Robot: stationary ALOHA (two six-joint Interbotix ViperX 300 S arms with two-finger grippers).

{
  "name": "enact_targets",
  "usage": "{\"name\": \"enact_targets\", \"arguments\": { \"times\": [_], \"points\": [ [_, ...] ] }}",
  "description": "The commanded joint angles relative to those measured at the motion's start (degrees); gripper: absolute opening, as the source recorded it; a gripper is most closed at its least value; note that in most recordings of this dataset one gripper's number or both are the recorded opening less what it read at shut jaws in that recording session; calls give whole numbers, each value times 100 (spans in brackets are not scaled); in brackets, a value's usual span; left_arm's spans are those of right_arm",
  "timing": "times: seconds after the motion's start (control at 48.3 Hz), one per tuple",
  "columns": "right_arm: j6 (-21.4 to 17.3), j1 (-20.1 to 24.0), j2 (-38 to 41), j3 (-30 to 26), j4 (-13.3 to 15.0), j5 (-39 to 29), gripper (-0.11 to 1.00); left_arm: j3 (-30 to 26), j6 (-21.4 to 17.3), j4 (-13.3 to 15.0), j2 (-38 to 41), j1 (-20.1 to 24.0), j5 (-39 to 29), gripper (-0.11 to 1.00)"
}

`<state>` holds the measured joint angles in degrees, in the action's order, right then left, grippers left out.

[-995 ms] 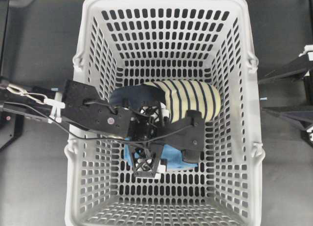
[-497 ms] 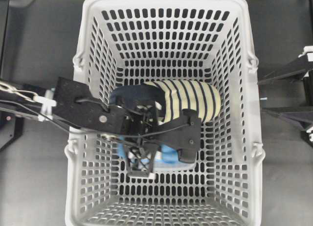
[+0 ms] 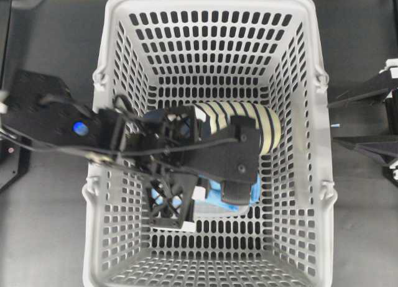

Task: Pick up the blue cloth from the shopping basket with the left arm.
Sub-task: 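Lift the blue cloth upward out of the basket with the left gripper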

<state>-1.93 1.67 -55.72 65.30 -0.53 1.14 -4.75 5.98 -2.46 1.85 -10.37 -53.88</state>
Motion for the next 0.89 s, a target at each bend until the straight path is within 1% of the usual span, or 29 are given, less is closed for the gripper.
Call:
{"name": "enact_targets", "arguments": {
  "times": [0.0,0.083,0.186,0.394,0.87],
  "points": [
    [-18,18,26,-44,-35,53,66,-554,9,-18,-281,-26,-483,13],
    [-18,18,26,-44,-53,53,66,-800,9,-18,-369,-9,-756,13],
    [-9,26,26,-44,-53,53,66,-888,0,-18,-475,0,-782,13],
    [-9,26,26,-9,-53,53,66,-782,18,-18,-554,97,-756,13],
    [-9,18,26,0,-53,149,66,-729,9,-18,-589,132,-642,13]
  ]
}}
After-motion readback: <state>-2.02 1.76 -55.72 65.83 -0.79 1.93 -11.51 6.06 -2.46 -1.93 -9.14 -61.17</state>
